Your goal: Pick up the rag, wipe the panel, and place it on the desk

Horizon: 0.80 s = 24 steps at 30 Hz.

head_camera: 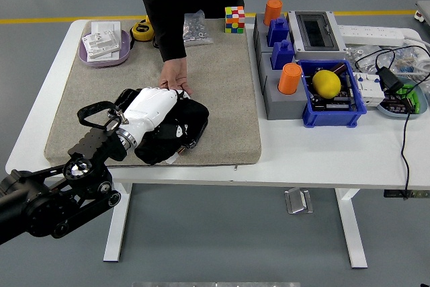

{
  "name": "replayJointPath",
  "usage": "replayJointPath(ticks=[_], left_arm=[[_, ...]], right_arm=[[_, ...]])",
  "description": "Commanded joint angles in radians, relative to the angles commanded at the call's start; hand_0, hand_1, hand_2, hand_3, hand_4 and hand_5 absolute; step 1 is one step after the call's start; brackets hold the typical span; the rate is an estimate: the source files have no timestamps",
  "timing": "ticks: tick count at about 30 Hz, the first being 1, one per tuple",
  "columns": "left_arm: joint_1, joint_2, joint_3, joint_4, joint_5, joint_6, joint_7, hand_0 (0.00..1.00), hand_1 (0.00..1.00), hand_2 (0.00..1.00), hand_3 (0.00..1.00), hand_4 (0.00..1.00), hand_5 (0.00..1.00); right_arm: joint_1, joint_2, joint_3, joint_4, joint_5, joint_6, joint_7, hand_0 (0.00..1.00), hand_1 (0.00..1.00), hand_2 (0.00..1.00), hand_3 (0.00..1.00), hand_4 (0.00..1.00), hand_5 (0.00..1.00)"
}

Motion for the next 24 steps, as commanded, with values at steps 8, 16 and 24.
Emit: replayJointPath(ticks=[8,16,24], left_arm=[[0.005,0.015,-0.017,0.039,0.021,0.004,-0.005,0.207,0.199,0.496,0.388,0.331,0.002],[0.015,0.017,-0.025,0.071,0.018,0.014,-0.01,0.208,0.2,0.495,0.388,0.332,0.002],[0.02,0.027,-0.032,0.105,0.017,0.021,-0.012,0.207,0.198,0.494,0.387,0.332,0.002]], right_arm=[[0.0,0.002,0.002,0.0,-0.001,-0.001,0.0,0.717,0.607,0.665,0.579,0.977,0.53],[-0.004,0.004,0.002,0.0,-0.001,-0.001,0.0,0.716,0.607,0.665,0.579,0.977,0.53],[-0.005,0.006,0.005,0.0,-0.003,-0.003,0.0,0.717,0.607,0.665,0.579,0.977,0.53]])
